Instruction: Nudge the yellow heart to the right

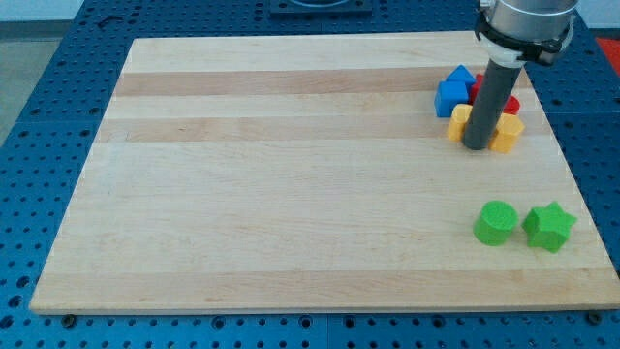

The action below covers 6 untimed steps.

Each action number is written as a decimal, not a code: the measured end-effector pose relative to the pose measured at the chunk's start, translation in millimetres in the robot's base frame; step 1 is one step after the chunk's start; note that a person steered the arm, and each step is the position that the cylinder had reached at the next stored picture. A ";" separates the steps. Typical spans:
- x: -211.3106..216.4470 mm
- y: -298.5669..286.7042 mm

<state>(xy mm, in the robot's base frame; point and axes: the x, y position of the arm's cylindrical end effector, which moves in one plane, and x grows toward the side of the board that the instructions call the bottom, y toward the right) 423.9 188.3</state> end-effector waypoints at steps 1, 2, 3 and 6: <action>20.5 -17.7; 22.3 -43.9; 12.3 -54.6; -21.4 -28.1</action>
